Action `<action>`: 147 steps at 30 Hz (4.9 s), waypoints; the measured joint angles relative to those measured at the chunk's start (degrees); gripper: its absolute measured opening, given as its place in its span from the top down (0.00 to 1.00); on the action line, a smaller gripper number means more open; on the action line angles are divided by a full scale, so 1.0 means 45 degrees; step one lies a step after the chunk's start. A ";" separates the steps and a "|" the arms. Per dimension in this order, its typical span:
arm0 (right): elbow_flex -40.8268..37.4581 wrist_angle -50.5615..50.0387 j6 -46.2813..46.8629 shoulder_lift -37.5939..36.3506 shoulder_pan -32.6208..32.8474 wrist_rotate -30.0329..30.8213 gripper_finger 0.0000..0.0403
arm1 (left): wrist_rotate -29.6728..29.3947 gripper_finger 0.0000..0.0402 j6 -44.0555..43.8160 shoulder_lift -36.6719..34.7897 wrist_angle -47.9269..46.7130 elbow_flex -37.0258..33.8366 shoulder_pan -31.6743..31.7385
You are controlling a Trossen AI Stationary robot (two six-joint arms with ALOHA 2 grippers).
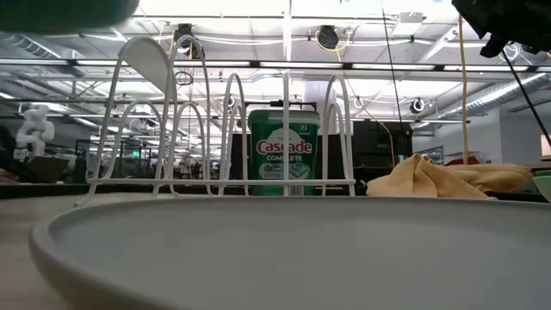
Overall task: Sort dishes
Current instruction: Put the green plate into the dish rack
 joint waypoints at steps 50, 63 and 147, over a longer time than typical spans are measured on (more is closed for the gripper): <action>0.0004 0.2043 0.0789 0.0005 -0.0004 0.0666 0.98 | -1.7112 1.00 1.2607 0.0836 0.7348 0.6254 0.1273; 0.3507 -0.1817 0.2208 0.1729 -0.0004 -0.1064 0.98 | -1.7081 1.00 1.2276 0.1618 0.7421 0.6250 0.1370; 1.7784 -0.9627 -0.4100 1.7405 0.0185 0.2516 0.96 | -1.6427 0.58 1.3565 0.1589 0.6758 0.6250 0.0831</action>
